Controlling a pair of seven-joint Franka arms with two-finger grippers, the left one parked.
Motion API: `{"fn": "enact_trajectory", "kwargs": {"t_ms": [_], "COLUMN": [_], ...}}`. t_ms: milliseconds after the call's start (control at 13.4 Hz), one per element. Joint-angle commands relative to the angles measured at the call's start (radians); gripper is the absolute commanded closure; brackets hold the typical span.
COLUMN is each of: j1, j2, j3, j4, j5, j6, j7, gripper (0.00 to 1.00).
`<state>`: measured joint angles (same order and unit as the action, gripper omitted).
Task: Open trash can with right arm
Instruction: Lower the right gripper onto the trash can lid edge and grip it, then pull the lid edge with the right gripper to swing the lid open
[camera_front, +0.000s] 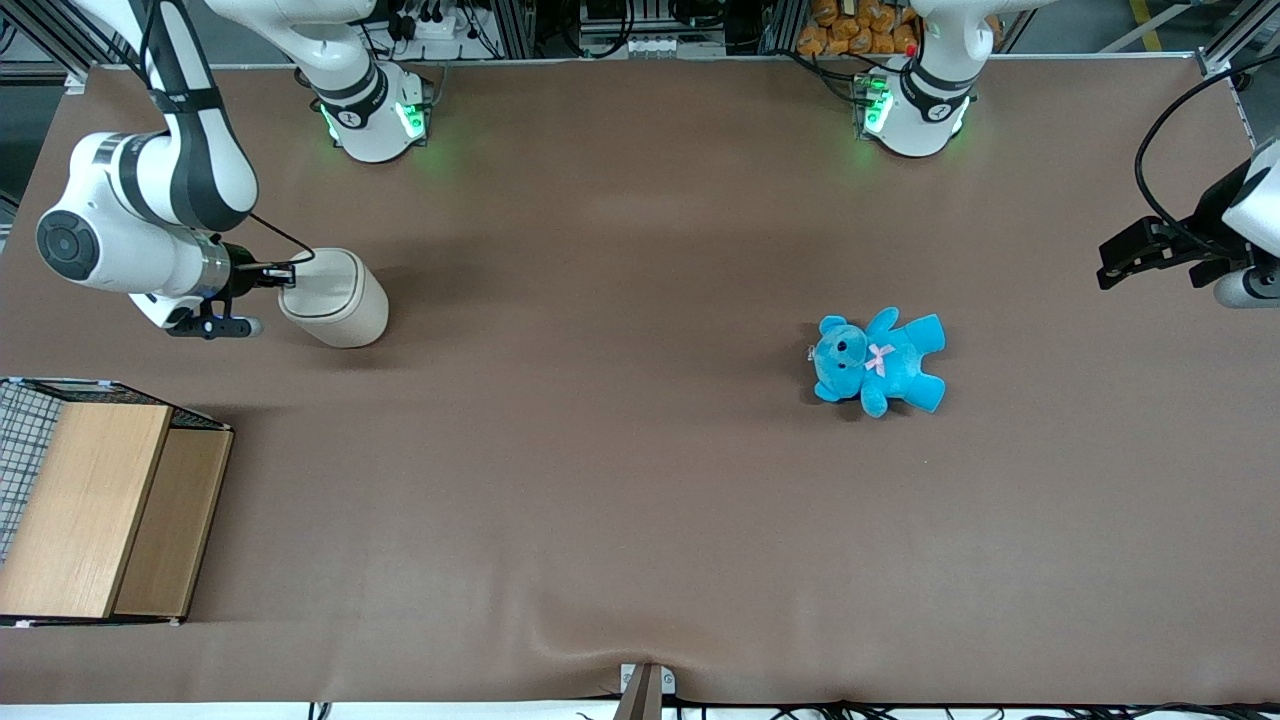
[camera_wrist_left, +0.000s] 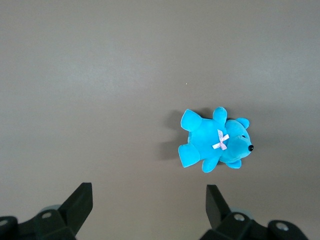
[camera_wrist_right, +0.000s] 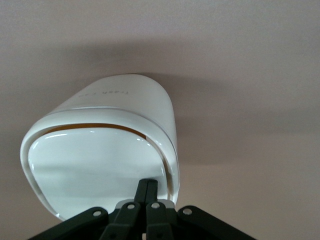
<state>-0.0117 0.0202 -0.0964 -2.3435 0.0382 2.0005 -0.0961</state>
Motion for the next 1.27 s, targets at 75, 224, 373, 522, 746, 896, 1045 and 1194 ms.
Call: {"fn": "enact_trajectory", "kwargs": {"t_ms": [75, 224, 373, 522, 746, 896, 1045, 1194], "j1": [-0.004, -0.002, -0.001, 0.003, 0.007, 0.012, 0.035, 0.033], "j2": [0.009, 0.007, -0.006, -0.005, -0.003, -0.002, 0.0, 0.0], "j3": [-0.002, 0.0, 0.001, 0.001, 0.004, 0.006, 0.018, 0.061], "j4": [-0.034, -0.03, -0.005, 0.067, 0.156, 0.199, 0.263, 0.323], "j5": [0.017, 0.017, 0.034, 0.063, 0.066, 0.066, 0.066, 0.065], "j6": [0.06, 0.046, -0.026, -0.125, -0.23, -0.267, -0.342, -0.403], "j7": [-0.02, -0.02, -0.019, -0.013, -0.005, 0.006, 0.076, 0.137], "gripper": [1.0, 1.0, 1.0, 1.0, 1.0, 1.0, 1.0, 1.0]}}
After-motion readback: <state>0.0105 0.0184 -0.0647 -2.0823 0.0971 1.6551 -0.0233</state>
